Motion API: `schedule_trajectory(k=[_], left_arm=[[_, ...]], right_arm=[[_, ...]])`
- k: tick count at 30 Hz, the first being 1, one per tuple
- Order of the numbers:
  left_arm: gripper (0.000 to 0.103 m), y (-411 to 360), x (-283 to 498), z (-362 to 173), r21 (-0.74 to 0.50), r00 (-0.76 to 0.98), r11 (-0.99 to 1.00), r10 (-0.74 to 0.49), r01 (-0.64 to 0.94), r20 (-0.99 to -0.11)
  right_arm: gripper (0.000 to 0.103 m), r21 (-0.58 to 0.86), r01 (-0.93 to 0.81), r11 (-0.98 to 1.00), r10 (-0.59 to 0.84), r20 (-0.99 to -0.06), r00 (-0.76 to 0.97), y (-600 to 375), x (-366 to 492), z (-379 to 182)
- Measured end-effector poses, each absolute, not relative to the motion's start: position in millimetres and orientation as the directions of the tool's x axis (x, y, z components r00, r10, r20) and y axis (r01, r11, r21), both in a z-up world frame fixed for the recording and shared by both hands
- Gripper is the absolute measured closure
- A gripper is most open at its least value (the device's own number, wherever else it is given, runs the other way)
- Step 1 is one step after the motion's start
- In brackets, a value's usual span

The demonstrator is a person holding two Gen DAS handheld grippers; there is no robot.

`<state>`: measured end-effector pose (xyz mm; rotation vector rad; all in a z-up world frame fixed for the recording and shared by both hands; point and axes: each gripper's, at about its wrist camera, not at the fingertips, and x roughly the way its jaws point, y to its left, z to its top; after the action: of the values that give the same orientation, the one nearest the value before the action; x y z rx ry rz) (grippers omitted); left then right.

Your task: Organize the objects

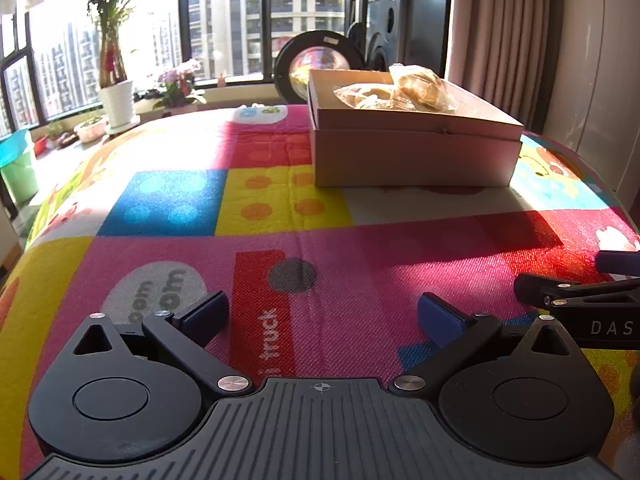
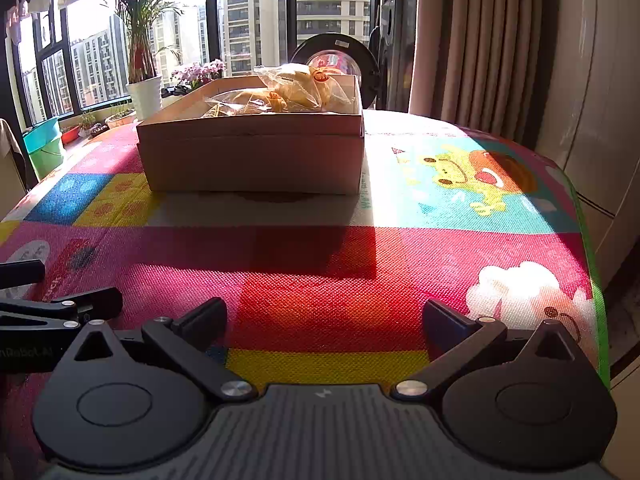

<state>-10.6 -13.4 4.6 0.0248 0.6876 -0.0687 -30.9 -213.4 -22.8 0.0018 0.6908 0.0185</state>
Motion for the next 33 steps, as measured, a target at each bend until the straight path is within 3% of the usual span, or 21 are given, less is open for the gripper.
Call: schedule_trajectory(k=[33], left_arm=[[0.000, -16.2, -9.6, 5.2, 0.006, 0.770, 0.999, -0.037, 0.054, -0.636]], right_arm=[[0.000, 0.008, -0.016, 1.000, 0.017, -0.637, 0.771, -213.6, -33.2, -21.6]])
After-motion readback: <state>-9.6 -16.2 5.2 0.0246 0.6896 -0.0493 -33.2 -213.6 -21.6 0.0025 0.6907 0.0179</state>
